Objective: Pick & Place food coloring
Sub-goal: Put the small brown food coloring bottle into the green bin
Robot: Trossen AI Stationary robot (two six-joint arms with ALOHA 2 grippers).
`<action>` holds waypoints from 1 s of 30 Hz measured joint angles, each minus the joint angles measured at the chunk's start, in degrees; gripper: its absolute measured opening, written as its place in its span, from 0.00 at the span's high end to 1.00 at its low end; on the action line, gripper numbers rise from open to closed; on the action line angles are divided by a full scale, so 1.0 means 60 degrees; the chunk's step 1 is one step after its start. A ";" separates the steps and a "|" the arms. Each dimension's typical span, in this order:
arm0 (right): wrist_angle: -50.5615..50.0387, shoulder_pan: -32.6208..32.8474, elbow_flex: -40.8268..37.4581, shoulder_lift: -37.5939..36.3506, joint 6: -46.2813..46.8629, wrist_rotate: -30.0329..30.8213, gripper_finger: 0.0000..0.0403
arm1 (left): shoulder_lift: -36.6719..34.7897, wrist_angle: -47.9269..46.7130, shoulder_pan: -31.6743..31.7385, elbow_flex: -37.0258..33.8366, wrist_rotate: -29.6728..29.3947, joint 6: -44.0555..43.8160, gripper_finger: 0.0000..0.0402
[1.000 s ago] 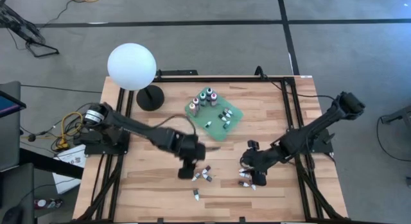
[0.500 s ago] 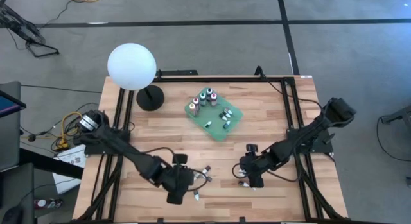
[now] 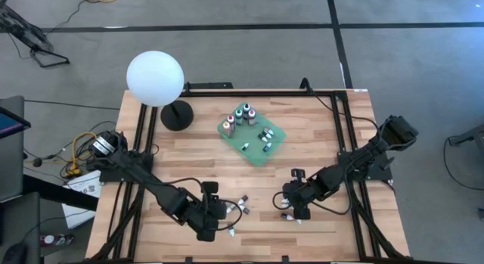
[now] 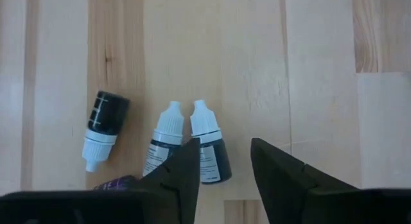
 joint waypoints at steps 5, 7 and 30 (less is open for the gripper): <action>-0.0003 0.0000 0.0000 0.0000 -0.0001 0.0000 0.69 | 0.0004 -0.0004 0.0000 0.0000 0.0000 -0.0004 0.64; 0.0037 0.0000 0.0000 0.0000 -0.0001 0.0000 0.69 | 0.0004 0.0000 0.0000 0.0000 0.0000 -0.0004 0.64; 0.0150 0.0004 0.0000 0.0667 -0.0005 -0.0011 0.58 | 0.0004 -0.0011 0.0000 0.0000 0.0004 -0.0010 0.64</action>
